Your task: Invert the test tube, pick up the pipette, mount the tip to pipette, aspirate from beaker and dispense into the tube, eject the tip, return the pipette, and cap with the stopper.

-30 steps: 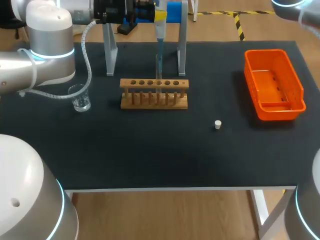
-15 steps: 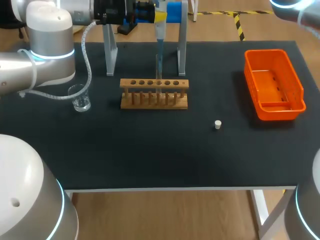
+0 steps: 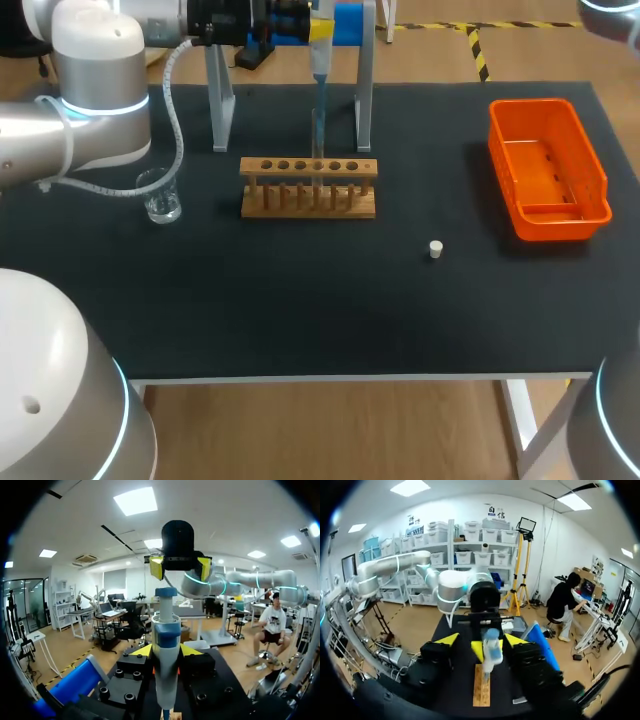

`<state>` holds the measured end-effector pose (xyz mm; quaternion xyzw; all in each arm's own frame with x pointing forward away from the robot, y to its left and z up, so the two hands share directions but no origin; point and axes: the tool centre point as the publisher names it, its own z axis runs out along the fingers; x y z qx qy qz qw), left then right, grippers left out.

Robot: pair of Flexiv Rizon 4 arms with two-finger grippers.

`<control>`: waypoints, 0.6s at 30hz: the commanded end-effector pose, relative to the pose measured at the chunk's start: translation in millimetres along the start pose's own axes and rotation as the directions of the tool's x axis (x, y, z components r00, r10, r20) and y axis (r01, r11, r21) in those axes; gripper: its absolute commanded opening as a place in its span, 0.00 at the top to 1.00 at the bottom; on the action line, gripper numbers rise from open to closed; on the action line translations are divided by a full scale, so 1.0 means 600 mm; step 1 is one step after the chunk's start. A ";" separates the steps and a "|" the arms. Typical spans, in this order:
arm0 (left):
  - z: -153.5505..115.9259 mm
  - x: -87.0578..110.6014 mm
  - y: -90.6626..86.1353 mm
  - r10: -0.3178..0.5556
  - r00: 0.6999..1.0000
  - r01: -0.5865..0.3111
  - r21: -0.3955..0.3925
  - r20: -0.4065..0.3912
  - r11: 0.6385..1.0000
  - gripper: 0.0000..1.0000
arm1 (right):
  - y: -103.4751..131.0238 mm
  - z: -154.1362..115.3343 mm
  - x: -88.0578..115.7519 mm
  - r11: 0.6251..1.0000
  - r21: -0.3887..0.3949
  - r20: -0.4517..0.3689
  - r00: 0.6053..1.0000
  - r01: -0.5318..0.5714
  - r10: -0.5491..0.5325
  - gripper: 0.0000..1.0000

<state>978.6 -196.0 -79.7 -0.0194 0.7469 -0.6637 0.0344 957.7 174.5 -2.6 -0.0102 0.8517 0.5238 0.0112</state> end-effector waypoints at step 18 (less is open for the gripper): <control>0.000 0.001 -0.001 0.000 1.000 0.000 -0.001 0.002 1.000 1.00 | -0.154 -0.038 0.079 1.000 0.029 -0.083 0.997 0.003 0.000 0.00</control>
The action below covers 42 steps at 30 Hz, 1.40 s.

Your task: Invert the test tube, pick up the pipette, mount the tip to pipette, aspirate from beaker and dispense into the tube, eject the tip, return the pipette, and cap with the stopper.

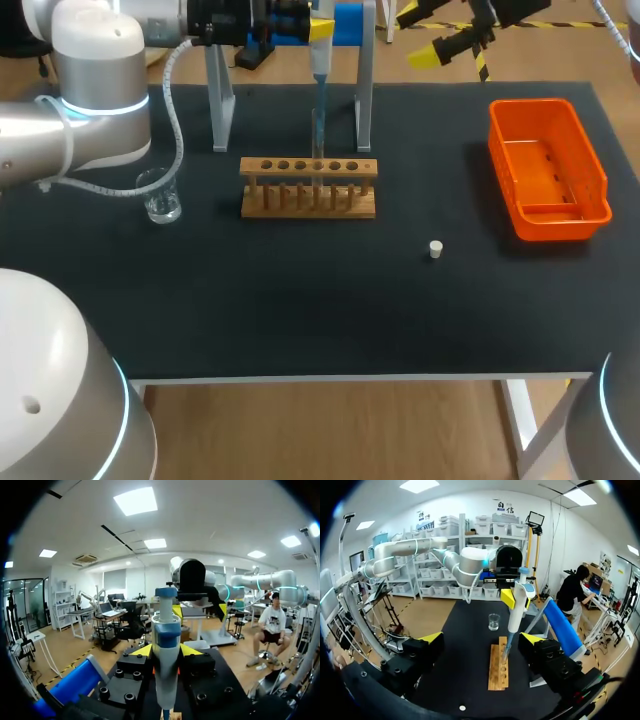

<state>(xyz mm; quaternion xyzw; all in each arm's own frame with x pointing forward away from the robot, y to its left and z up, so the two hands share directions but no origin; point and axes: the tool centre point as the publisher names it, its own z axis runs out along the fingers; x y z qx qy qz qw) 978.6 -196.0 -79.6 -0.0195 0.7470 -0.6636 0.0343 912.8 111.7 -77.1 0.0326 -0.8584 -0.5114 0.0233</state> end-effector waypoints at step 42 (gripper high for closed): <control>0.000 0.001 -0.001 0.000 1.000 0.000 0.000 0.002 1.000 1.00 | -0.214 0.192 -0.084 0.991 -0.084 0.063 0.993 0.109 -0.103 0.00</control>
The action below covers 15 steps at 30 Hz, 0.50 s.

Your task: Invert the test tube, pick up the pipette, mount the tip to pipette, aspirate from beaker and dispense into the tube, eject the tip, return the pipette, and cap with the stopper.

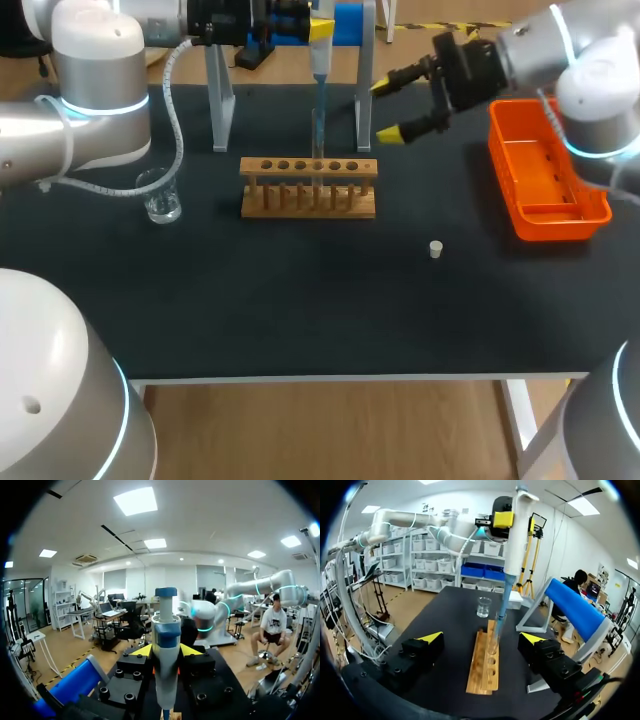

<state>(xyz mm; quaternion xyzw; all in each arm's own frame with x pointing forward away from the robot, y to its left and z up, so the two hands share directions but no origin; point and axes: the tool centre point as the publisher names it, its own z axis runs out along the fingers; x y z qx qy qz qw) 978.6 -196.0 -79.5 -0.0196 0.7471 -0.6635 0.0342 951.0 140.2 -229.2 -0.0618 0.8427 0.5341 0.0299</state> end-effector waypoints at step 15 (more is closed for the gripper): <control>0.000 0.001 -0.001 0.000 1.000 0.000 0.000 0.002 1.000 1.00 | -0.027 0.124 -0.001 0.999 -0.035 0.008 1.000 0.022 -0.022 0.00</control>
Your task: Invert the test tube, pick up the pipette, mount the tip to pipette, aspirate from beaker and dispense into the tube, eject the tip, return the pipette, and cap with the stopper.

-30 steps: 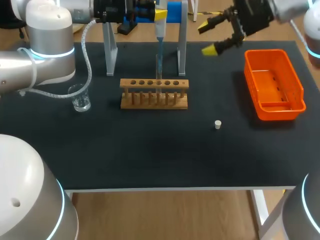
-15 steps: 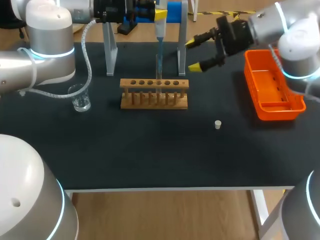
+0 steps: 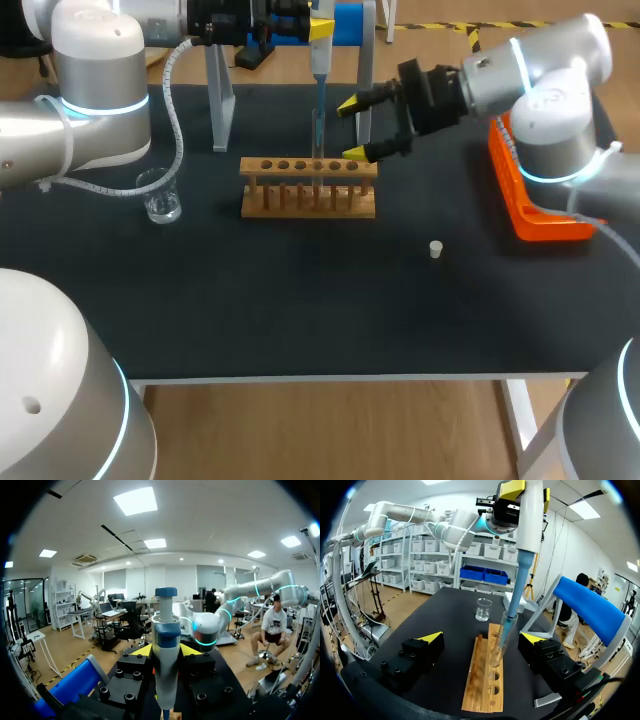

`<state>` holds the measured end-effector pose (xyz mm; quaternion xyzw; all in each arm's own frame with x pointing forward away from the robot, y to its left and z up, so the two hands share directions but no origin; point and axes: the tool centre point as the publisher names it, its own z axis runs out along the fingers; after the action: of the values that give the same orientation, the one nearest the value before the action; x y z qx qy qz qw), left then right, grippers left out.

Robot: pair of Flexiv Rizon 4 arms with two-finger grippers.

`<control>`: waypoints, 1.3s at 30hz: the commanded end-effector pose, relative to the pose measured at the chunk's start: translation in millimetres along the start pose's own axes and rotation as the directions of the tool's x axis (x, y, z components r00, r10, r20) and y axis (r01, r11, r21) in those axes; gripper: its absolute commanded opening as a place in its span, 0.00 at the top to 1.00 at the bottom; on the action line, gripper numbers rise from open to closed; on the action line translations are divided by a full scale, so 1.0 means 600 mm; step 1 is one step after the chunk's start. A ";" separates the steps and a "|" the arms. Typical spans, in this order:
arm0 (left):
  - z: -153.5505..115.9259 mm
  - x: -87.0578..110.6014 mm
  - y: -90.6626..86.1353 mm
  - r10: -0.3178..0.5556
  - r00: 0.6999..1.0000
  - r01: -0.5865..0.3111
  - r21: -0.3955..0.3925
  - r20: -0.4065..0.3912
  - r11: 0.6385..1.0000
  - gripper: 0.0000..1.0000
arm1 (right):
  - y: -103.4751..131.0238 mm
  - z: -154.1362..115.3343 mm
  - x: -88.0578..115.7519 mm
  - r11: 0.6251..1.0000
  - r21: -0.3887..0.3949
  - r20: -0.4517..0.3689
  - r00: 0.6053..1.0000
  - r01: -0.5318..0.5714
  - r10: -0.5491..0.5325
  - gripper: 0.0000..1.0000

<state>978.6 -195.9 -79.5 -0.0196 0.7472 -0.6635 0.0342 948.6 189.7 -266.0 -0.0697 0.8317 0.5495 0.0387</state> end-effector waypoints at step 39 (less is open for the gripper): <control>0.000 0.001 -0.001 0.000 1.000 0.000 0.000 0.002 1.000 1.00 | -0.033 0.085 -0.045 0.998 0.064 0.030 1.000 0.003 -0.005 0.00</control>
<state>978.6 -195.9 -79.5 -0.0196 0.7472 -0.6635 0.0342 977.3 231.3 -301.2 -0.0602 0.8475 0.5243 0.0566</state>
